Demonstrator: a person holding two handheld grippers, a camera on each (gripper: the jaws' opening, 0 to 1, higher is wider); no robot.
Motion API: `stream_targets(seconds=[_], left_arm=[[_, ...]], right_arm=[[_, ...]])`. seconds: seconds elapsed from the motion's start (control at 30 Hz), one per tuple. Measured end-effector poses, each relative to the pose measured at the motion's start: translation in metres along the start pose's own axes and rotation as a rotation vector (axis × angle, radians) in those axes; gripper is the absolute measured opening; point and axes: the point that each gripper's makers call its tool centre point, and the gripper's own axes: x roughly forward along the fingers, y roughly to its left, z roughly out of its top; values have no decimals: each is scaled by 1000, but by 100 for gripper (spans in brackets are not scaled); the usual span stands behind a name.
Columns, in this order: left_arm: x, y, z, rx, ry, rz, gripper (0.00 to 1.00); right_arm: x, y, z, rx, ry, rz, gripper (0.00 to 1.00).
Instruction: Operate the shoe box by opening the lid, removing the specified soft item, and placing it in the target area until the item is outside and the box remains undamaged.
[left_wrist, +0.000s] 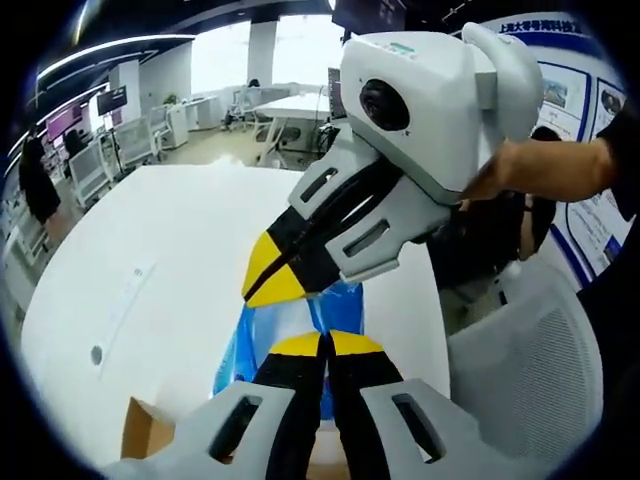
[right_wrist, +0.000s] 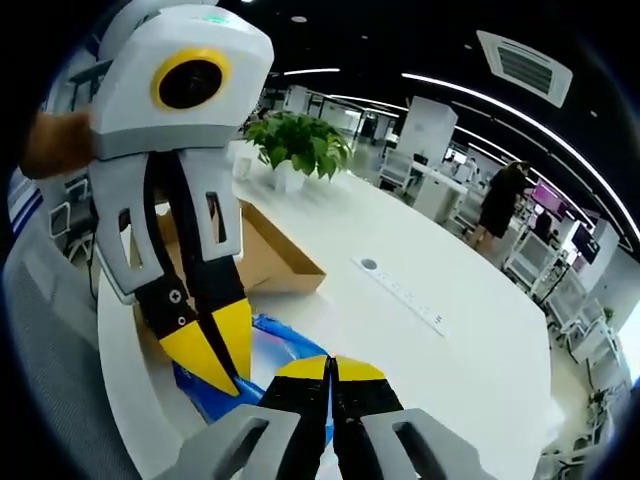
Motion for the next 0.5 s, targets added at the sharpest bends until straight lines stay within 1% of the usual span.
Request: stream_targets(seconds=[0.27, 0.5], left_arm=[[19, 4, 7, 2, 9, -22, 0], [35, 6, 14, 9, 17, -42, 0]], right_arm=[[-3, -16, -18, 30, 16, -17, 0], [-3, -29, -29, 59, 22, -31, 0]])
